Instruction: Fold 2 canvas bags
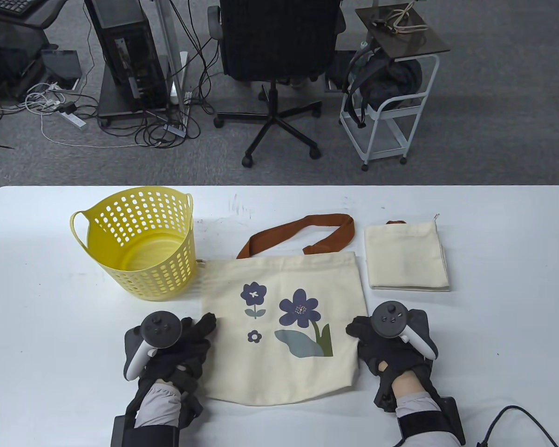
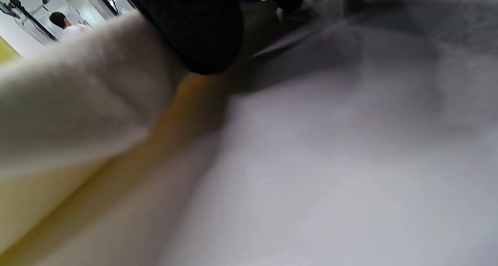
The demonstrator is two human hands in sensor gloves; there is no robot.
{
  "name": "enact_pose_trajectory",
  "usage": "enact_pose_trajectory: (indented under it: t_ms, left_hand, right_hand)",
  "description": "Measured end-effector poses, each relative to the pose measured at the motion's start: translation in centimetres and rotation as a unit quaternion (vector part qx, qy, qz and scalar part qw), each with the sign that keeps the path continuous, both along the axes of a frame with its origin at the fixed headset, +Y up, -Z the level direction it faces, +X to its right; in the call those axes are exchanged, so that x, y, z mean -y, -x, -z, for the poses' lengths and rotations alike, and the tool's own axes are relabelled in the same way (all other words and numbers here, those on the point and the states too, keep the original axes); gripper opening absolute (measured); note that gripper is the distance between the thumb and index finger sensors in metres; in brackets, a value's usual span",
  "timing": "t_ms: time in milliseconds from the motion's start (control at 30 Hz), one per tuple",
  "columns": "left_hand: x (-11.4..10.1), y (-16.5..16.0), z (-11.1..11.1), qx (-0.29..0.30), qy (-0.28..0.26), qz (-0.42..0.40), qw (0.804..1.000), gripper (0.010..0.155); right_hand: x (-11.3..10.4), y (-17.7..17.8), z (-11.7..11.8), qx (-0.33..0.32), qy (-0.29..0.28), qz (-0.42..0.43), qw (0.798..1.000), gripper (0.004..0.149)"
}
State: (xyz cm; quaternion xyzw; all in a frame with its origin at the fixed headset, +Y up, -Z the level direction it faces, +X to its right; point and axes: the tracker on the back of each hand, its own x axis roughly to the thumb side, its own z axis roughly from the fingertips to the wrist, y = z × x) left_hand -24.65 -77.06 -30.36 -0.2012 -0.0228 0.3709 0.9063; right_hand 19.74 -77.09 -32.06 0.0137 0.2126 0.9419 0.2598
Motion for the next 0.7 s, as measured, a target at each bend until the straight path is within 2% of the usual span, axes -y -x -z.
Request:
enact_pose_trajectory:
  t_ms: [167, 300, 400, 467, 500, 533, 667, 700]
  left_hand:
    - [-0.1, 0.8, 0.0, -0.003, 0.005, 0.005, 1.0, 0.057]
    - [0.1, 1.3, 0.1, 0.021, 0.031, -0.006, 0.999, 0.066]
    - [0.1, 1.2, 0.1, 0.032, 0.04, -0.01, 0.999, 0.072]
    - [-0.1, 1.0, 0.0, 0.006, 0.018, -0.002, 1.0, 0.066]
    - [-0.2, 0.9, -0.1, -0.021, -0.006, 0.005, 1.0, 0.056]
    - [-0.2, 0.8, -0.2, -0.053, -0.031, 0.011, 0.998, 0.053]
    - [-0.6, 0.3, -0.4, -0.078, -0.054, 0.041, 0.995, 0.051]
    - [-0.6, 0.2, -0.4, -0.081, -0.058, 0.045, 0.994, 0.05]
  right_hand:
    - [0.2, -1.9, 0.1, 0.035, 0.017, 0.106, 0.994, 0.044]
    - [0.6, -2.9, 0.0, 0.062, 0.023, 0.178, 0.982, 0.046]
    - [0.5, -2.8, 0.1, 0.069, 0.017, 0.18, 0.981, 0.047]
    - [0.4, -2.5, 0.2, 0.072, 0.012, 0.165, 0.984, 0.048]
    - [0.4, -2.3, 0.2, 0.075, 0.009, 0.154, 0.985, 0.048]
    - [0.4, -2.2, 0.2, 0.077, 0.007, 0.147, 0.986, 0.048]
    - [0.4, -2.0, 0.3, 0.073, 0.011, 0.141, 0.987, 0.05]
    - [0.4, -2.0, 0.3, 0.065, 0.015, 0.146, 0.987, 0.057]
